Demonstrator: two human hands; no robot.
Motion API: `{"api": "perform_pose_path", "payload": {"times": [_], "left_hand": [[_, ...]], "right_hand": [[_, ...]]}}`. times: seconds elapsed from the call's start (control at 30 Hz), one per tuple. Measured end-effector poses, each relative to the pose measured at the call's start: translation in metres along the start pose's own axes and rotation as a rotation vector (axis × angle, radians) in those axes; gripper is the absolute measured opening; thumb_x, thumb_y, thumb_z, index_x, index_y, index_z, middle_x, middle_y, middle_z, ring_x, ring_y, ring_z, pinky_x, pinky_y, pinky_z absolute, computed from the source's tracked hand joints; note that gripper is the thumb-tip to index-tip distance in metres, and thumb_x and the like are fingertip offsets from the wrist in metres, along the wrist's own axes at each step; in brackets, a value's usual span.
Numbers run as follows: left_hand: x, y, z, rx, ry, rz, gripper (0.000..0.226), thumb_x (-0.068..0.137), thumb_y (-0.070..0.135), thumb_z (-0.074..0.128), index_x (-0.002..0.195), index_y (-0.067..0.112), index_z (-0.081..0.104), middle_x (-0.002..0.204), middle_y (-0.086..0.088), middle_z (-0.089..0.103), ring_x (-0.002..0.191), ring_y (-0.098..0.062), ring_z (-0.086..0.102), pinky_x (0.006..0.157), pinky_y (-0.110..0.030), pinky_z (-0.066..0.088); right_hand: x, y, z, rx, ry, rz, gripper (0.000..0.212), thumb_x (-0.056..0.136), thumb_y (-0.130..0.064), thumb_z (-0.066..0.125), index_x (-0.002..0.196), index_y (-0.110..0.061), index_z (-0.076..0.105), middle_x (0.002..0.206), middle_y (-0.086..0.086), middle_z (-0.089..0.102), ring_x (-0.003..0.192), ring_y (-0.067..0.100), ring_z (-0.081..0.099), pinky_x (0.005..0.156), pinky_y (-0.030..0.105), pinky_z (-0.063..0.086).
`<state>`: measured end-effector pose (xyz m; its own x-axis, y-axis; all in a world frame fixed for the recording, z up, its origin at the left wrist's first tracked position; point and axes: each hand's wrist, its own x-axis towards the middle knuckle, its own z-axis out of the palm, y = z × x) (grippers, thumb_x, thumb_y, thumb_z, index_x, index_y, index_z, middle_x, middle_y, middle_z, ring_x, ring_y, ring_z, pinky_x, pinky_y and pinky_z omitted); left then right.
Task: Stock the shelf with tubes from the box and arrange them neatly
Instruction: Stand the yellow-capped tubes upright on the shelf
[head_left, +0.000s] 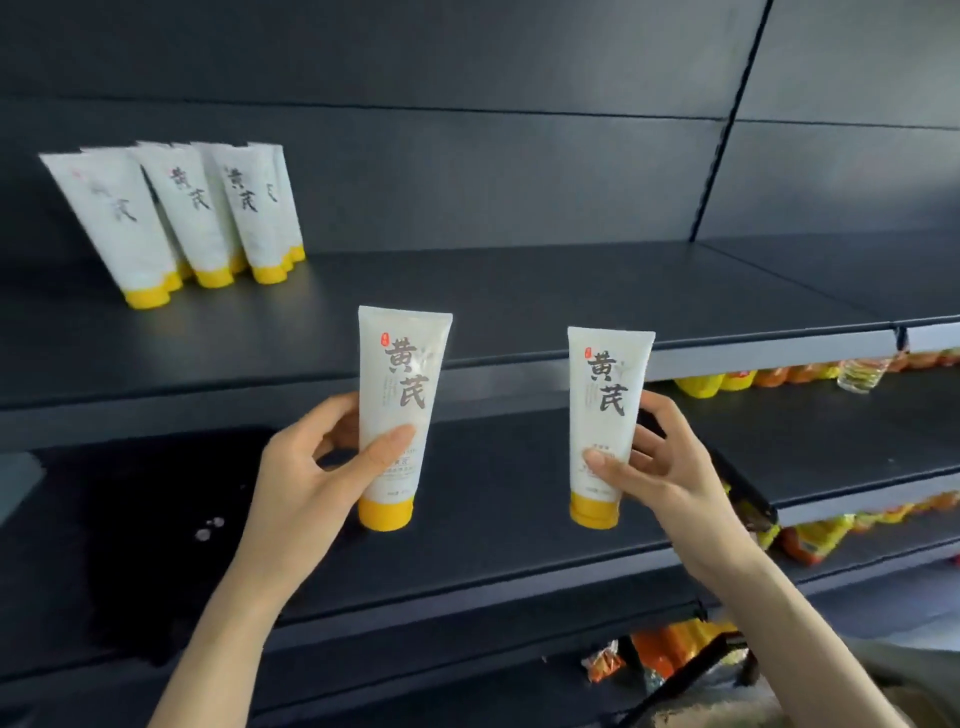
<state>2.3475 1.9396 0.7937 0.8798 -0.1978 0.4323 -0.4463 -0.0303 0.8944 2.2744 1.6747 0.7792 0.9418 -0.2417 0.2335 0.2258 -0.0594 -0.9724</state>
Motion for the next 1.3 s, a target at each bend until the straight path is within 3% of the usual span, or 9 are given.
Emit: {"api": "perform_pose_path", "payload": {"times": [0.13,0.27,0.53,0.7,0.87,1.0,1.1,1.3], "left_hand": [[0.004,0.013,-0.047,0.025,0.100,0.045,0.030,0.067,0.032,0.081,0.093,0.038,0.070,0.095,0.014,0.073,0.087,-0.002,0.067,0.066,-0.010,0.051],[0.014,0.022,-0.099,0.014,0.170,0.091,0.026,0.067,0.034,0.071,0.094,0.034,0.070,0.096,0.013,0.073,0.087,-0.002,0.068,0.066,-0.010,0.051],[0.045,0.021,-0.214,0.040,0.250,0.158,0.027,0.070,0.032,0.070,0.097,0.028,0.070,0.098,0.011,0.073,0.089,-0.003,0.068,0.067,-0.011,0.052],[0.055,0.016,-0.263,0.017,0.283,0.180,0.026,0.070,0.032,0.070,0.096,0.033,0.071,0.101,0.013,0.073,0.091,-0.002,0.068,0.069,-0.010,0.052],[0.062,0.014,-0.293,0.041,0.300,0.197,0.026,0.071,0.030,0.070,0.097,0.031,0.070,0.100,0.013,0.073,0.092,-0.002,0.068,0.069,-0.009,0.051],[0.066,0.012,-0.301,0.023,0.311,0.200,0.025,0.071,0.029,0.070,0.095,0.034,0.071,0.100,0.013,0.073,0.091,-0.002,0.068,0.069,-0.009,0.051],[0.070,0.011,-0.303,0.026,0.307,0.198,0.028,0.071,0.025,0.070,0.099,0.028,0.070,0.100,0.013,0.073,0.091,-0.002,0.068,0.069,-0.008,0.050],[0.077,0.007,-0.304,0.035,0.286,0.195,0.028,0.070,0.023,0.070,0.098,0.024,0.069,0.098,0.011,0.074,0.088,-0.002,0.069,0.067,-0.009,0.052]], "right_hand": [[0.012,-0.015,0.032,0.006,-0.099,-0.031,0.057,0.068,-0.024,0.074,0.119,-0.024,0.049,0.111,-0.003,0.070,0.099,0.018,0.069,0.071,0.023,0.056],[0.025,-0.025,0.074,-0.003,-0.160,-0.052,0.057,0.067,-0.026,0.075,0.118,-0.026,0.050,0.112,-0.002,0.070,0.099,0.018,0.069,0.072,0.023,0.056],[0.053,-0.035,0.177,-0.046,-0.186,-0.119,0.052,0.067,-0.030,0.074,0.116,-0.025,0.056,0.113,-0.005,0.069,0.102,0.016,0.067,0.080,0.028,0.056],[0.070,-0.042,0.231,0.034,-0.187,-0.163,0.049,0.069,-0.027,0.073,0.115,-0.020,0.057,0.112,-0.002,0.070,0.099,0.018,0.068,0.072,0.023,0.055],[0.107,-0.061,0.277,0.084,-0.186,-0.220,0.047,0.069,-0.025,0.074,0.113,-0.021,0.056,0.110,-0.004,0.069,0.099,0.012,0.068,0.074,0.020,0.054],[0.156,-0.058,0.310,0.014,-0.182,-0.197,0.037,0.078,-0.010,0.074,0.107,-0.022,0.055,0.112,0.002,0.065,0.097,0.019,0.068,0.079,0.033,0.058],[0.193,-0.048,0.335,-0.037,-0.187,-0.165,0.035,0.081,-0.005,0.072,0.105,-0.022,0.053,0.113,0.007,0.062,0.098,0.024,0.067,0.081,0.035,0.057],[0.244,-0.024,0.370,-0.162,-0.091,-0.105,0.045,0.082,-0.010,0.072,0.117,-0.021,0.047,0.109,-0.004,0.057,0.105,0.017,0.060,0.086,0.034,0.055]]}}
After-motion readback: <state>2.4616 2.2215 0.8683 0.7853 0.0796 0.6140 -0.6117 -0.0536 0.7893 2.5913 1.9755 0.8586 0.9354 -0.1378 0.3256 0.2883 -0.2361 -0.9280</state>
